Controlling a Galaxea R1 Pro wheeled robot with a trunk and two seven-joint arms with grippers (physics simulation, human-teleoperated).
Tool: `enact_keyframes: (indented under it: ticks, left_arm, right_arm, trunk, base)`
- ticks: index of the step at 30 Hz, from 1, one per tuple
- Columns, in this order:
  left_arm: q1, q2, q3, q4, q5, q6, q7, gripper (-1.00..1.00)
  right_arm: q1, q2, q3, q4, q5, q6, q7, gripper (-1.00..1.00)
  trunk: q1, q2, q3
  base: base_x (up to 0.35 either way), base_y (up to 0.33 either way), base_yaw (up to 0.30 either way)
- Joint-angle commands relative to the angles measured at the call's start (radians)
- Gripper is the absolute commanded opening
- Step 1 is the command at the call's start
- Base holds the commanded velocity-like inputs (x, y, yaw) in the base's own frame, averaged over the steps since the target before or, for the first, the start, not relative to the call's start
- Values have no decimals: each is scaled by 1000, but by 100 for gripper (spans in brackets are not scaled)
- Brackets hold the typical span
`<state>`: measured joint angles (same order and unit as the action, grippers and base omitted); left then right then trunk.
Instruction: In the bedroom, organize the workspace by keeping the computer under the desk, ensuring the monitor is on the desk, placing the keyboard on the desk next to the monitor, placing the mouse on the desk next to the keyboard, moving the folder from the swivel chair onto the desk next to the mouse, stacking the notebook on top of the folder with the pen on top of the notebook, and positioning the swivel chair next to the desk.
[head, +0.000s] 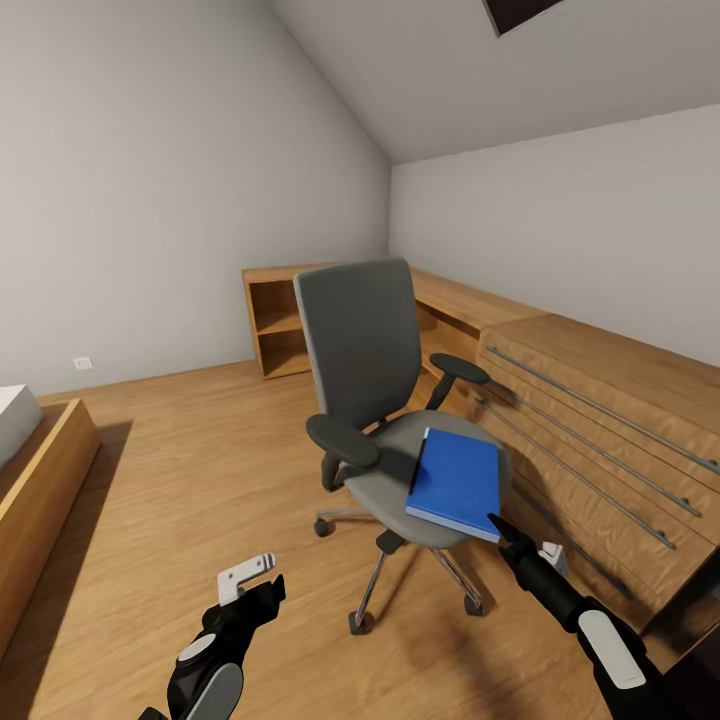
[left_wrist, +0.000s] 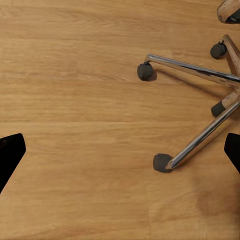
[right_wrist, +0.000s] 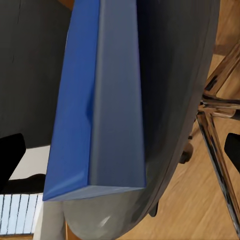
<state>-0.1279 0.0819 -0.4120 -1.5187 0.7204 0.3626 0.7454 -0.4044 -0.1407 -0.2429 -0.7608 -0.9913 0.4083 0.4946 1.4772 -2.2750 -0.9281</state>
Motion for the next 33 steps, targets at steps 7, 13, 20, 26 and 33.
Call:
enact_keyframes:
  ticks: [7,13,20,26,33]
  left_arm:
    - [-1,1,-2,-1,5,2,6,100]
    - [-1,2,-2,-1,5,2,4,100]
    - [-1,2,-2,-1,5,1,3,100]
    - [-1,2,-2,0,6,2,3,100]
    - [-1,1,-2,0,5,2,3,100]
  right_arm:
    - [-1,1,-3,0,-7,10,0,100]
    - [-1,1,0,1,-8,10,-1,100]
    - [-1,1,0,1,-7,10,-1,100]
    - [-1,1,1,1,-7,10,-2,100]
    - [-1,1,1,1,-7,9,-2,100]
  trunk:
    - [0,0,-1]
    - [0,0,-1]
    - [0,0,-1]
    - [0,0,-1]
    - [0,0,-1]
  base:
    - [0,0,0]
    - [0,0,0]
    - [-8,1,0]
    - [-77,45,0]
    - [-10,6,0]
